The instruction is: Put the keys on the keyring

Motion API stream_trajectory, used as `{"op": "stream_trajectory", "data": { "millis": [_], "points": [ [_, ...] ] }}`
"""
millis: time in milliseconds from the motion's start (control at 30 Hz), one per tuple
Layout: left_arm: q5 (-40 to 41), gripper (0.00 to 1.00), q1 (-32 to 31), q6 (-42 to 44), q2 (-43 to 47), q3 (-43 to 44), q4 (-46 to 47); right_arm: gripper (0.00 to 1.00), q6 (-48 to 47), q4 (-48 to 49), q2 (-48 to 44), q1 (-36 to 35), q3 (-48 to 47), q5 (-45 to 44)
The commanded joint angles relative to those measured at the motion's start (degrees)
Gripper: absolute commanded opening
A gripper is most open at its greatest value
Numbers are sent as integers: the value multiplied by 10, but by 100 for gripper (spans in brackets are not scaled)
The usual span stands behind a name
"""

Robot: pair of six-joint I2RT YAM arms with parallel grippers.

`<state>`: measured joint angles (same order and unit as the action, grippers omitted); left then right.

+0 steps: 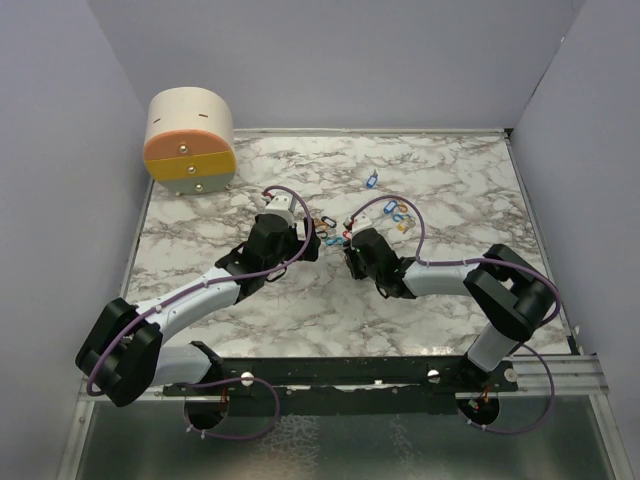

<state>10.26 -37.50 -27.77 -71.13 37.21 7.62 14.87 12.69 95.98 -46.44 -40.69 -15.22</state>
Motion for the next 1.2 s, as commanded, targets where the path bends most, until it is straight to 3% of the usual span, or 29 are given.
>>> {"op": "stream_trajectory", "data": {
  "millis": [0, 233, 400, 600, 967, 1100, 1167],
  "points": [
    [-11, 93, 4, -4, 12, -7, 8, 1, 2, -40, 0, -1, 17, -1],
    [-12, 93, 4, -4, 9, -7, 9, 1, 3, -41, -6, -1, 15, -1],
    [-13, 93, 4, -4, 8, -7, 8, 26, 5, -52, 4, -1, 8, 0],
    [-12, 93, 4, -5, 10, -8, 9, 38, 9, -59, 5, -1, 3, -1],
    [-14, 93, 5, -6, 7, -7, 10, 35, 14, -71, -7, -1, -4, -12],
    [-14, 93, 5, -6, 8, -8, 10, 29, 11, -72, -3, -1, -10, -15],
    [-14, 93, 4, -7, 8, -8, 9, 17, 9, -72, 0, -1, -13, -16]
  ]
}}
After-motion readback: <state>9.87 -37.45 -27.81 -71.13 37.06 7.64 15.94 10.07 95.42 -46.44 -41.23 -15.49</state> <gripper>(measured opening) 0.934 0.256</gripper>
